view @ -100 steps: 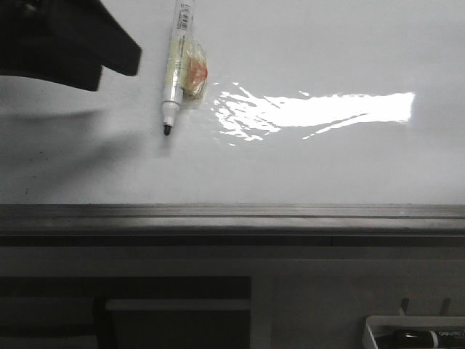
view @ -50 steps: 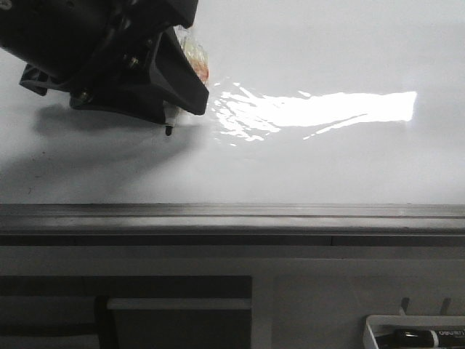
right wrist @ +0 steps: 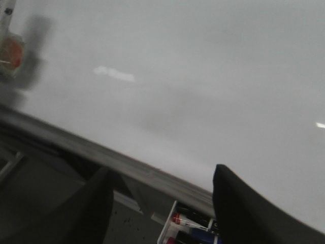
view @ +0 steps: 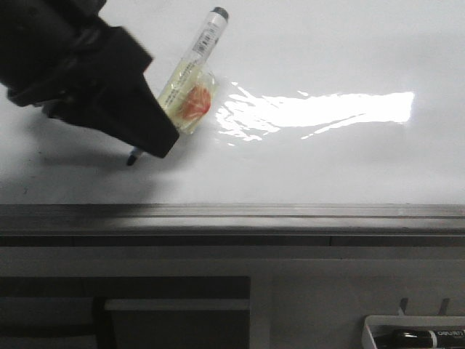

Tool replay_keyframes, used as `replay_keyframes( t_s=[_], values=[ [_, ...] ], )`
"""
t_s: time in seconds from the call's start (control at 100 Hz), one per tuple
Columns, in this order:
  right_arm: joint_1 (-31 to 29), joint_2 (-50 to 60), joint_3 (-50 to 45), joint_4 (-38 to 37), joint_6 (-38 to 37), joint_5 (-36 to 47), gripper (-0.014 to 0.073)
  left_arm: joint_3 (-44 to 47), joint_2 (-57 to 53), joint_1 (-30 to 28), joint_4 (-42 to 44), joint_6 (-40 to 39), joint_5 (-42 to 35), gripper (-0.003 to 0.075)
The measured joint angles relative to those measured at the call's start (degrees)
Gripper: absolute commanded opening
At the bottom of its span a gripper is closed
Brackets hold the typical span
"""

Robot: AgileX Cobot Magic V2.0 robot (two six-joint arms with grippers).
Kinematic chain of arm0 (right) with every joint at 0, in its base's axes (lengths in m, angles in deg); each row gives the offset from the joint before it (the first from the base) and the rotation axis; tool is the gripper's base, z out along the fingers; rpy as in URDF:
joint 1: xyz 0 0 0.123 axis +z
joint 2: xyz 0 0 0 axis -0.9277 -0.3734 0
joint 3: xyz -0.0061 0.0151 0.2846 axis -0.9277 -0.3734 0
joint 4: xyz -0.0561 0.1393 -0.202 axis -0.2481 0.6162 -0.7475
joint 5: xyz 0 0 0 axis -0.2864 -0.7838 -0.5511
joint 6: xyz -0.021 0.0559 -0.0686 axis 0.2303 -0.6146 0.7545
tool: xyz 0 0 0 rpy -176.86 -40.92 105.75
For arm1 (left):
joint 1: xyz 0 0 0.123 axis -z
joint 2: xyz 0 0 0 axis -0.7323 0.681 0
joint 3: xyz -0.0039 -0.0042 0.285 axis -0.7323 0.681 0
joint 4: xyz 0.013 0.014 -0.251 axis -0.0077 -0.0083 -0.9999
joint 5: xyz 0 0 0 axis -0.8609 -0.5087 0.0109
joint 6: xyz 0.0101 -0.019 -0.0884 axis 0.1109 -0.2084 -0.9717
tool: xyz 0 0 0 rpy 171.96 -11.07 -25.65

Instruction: Write number 5 on whiteboard

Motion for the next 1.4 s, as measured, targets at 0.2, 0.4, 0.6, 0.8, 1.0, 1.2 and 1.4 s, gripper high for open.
replay_keyframes(
  t_s=[0.2,0.4,0.6,0.8,1.0,1.2,1.4],
  values=[
    [15.70,-5.73,0.12,0.03,2.23,8.25,0.0388,0.63,-7.13,4.13,11.22,11.22,9.39,-0.0020],
    [26.54,-12.03,0.25,0.03,2.31,19.56,0.0388,1.15,-11.50,9.09,15.98,17.94,9.76,-0.0020],
    [28.98,-17.86,0.47,0.03,2.31,26.70,0.0388,1.62,-11.63,12.20,17.63,19.19,9.66,-0.0020],
    [28.98,-19.03,0.47,0.03,2.45,30.38,0.0388,1.73,-11.40,12.63,18.09,19.92,9.88,-0.0020],
    [28.98,-19.03,0.47,0.03,2.45,31.50,0.0387,1.73,-9.81,12.63,18.21,20.00,9.72,-0.0020],
    [28.98,-19.03,0.47,0.03,2.45,31.50,0.0387,1.73,-9.08,12.63,18.10,20.13,7.03,-0.0020],
    [28.98,-20.86,0.47,0.03,2.45,31.73,0.0387,1.73,-9.08,12.63,13.93,24.25,5.79,-0.0020]
  ],
)
